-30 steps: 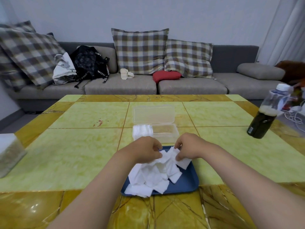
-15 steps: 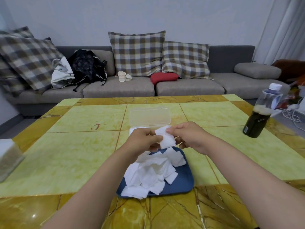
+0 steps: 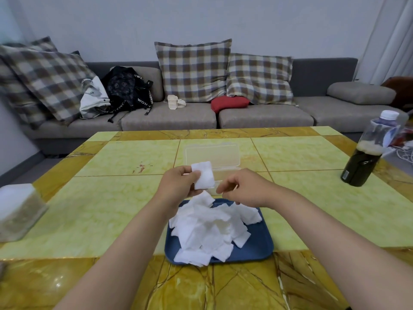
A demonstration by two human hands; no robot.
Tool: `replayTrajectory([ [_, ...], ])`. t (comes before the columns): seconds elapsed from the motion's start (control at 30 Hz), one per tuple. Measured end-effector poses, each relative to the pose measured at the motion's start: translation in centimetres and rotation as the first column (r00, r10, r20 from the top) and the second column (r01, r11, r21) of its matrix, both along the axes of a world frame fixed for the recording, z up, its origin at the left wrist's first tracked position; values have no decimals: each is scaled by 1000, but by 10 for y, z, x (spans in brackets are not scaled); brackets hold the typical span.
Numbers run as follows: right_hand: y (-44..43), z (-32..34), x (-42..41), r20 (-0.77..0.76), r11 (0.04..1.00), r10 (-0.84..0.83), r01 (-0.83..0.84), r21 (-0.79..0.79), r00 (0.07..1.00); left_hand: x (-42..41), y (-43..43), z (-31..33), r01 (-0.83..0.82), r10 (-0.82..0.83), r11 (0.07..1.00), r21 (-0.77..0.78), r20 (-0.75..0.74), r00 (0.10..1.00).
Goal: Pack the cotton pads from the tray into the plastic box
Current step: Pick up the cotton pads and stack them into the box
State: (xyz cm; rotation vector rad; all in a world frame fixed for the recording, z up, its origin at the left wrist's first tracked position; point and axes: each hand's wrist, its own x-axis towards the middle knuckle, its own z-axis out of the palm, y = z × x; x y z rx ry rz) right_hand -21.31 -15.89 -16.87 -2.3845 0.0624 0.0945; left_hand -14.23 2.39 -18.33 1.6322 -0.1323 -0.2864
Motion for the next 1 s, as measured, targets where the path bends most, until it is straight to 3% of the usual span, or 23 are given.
replayTrajectory([
  [0.1,0,12,-6,-195,949,257,-285,-132,947,1,9,-4,4,-4,1000,7,-3,1000],
  [0.17,0,10,-10,-278,921,260,-324,-215,925,-1,10,-5,15,-15,1000,5,-23,1000],
  [0.27,1,1,-8,-171,943,181,-220,-248,968,-2,10,-6,36,-40,998,-44,-85,996],
  [0.47,-8,15,-5,1,998,-12,12,63,1000,-2,10,-7,-8,-1,996,-85,-111,994],
  [0.6,0,19,-4,44,875,-159,120,468,986,-3,8,-7,39,-58,991,-128,-145,988],
  [0.67,7,19,0,18,815,-221,174,553,975,-7,4,-3,97,-122,982,-164,-154,980],
  [0.83,14,18,6,14,843,-317,276,461,948,-16,-2,3,154,-210,950,-271,-188,959],
  [1.0,15,17,9,82,902,-326,284,324,942,-18,-2,8,170,-222,948,-271,-177,959],
])
